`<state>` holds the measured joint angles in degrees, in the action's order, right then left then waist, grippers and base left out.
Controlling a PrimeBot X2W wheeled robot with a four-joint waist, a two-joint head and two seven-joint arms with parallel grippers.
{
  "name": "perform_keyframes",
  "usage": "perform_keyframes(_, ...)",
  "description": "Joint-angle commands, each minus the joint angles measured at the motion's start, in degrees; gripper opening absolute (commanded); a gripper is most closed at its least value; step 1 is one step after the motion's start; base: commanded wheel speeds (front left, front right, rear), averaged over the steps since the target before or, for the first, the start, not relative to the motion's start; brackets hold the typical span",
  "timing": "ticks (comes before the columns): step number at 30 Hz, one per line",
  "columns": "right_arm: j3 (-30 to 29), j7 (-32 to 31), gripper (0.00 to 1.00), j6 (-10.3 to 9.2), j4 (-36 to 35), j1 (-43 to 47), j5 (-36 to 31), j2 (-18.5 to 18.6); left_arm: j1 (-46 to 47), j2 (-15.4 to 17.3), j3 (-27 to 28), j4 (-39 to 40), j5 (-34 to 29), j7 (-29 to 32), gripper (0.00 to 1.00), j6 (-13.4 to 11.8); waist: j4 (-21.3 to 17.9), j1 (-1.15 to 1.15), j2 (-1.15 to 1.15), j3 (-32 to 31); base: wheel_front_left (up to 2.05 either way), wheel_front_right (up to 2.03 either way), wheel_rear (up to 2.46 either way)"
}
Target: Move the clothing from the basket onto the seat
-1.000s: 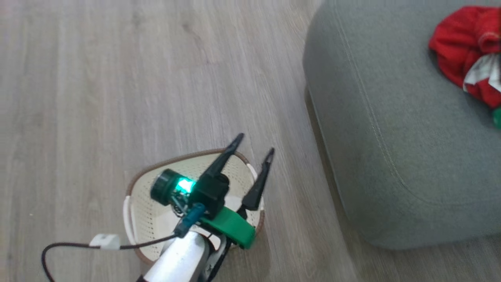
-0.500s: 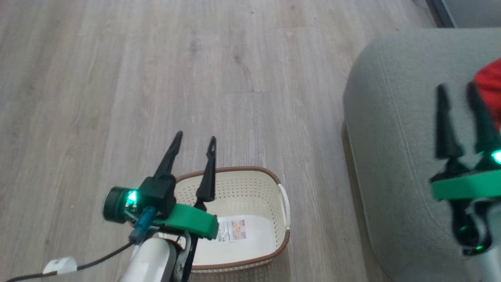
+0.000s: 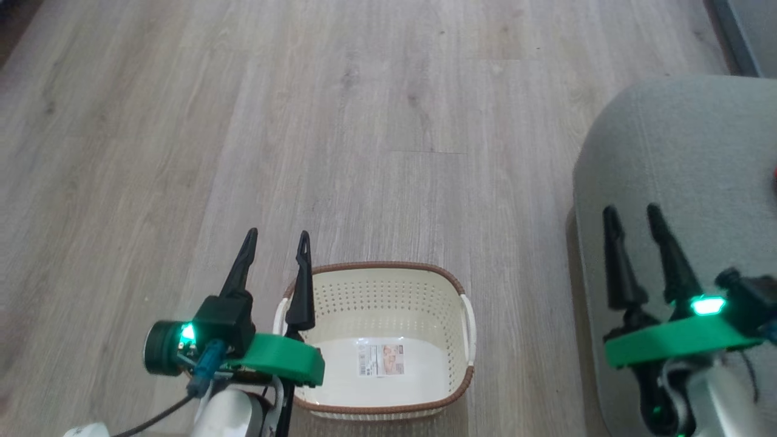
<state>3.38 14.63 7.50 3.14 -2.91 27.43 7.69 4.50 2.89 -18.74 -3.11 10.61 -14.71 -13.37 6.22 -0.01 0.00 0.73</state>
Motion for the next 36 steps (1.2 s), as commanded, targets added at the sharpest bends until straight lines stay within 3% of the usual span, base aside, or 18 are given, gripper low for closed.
perform_keyframes(1, 1.5, 0.4, 1.0, -0.01, -1.5, -0.1, -0.5, -0.1, 1.2, 0.0, 2.0, 1.9, 0.1, -0.3, 1.0, -0.6, 0.7, 0.01, 0.0, 0.0, 0.0, 0.0, 0.0)
perform_keyframes(18, 2.6, 0.4, 1.0, -0.01, -0.2, 1.3, -1.5, -1.5, -0.1, 0.0, 3.5, 1.7, 1.4, -0.3, 1.0, -1.3, 2.3, 0.01, 0.0, 0.2, 0.0, 0.0, 0.0)
perform_keyframes(36, 2.0, 0.4, 1.0, -0.01, 0.5, 1.0, -1.1, -1.4, -1.0, 0.0, 3.5, 2.2, 2.8, -0.3, 1.0, 4.3, 2.0, 0.01, 0.0, 0.5, 0.0, 0.0, 0.0)
